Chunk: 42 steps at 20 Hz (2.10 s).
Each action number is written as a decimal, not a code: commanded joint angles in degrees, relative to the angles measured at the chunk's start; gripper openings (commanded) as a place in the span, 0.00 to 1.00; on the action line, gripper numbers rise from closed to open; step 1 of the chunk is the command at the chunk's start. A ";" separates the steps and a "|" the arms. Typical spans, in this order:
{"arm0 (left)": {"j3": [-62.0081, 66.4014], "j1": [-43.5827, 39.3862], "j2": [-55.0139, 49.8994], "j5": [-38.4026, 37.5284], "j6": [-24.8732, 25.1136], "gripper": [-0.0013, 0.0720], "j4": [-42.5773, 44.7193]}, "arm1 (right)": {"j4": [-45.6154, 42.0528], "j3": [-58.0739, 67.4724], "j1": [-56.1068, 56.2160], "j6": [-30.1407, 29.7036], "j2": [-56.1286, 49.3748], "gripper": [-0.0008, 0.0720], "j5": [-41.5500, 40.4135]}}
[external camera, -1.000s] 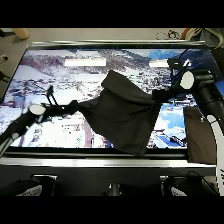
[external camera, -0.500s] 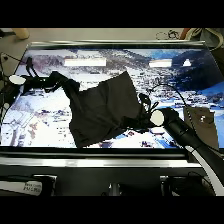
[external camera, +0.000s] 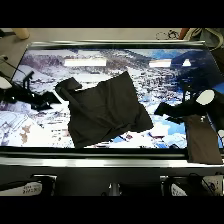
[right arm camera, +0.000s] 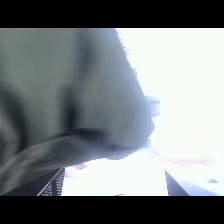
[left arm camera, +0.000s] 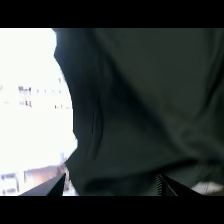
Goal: Fold the shirts.
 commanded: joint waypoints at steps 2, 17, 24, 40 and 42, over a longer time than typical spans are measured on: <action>-24.30 -4.02 7.96 7.17 -0.15 1.00 -2.43 | 1.44 0.04 -5.27 -7.02 -9.60 0.93 2.23; -24.41 -13.27 9.33 17.66 4.26 0.06 -9.57 | 8.87 0.87 7.58 -10.25 -21.00 0.04 -12.44; 21.20 -10.29 28.92 20.79 3.91 0.06 5.57 | -2.47 32.28 5.68 -11.21 5.75 0.05 -12.26; 32.76 -9.51 19.21 18.71 -4.04 0.06 15.39 | -23.56 46.05 5.79 -1.05 9.11 0.05 -2.45; 31.23 -9.42 11.10 19.85 -3.85 0.06 15.39 | -22.88 46.05 5.79 -2.08 -0.59 0.05 -4.04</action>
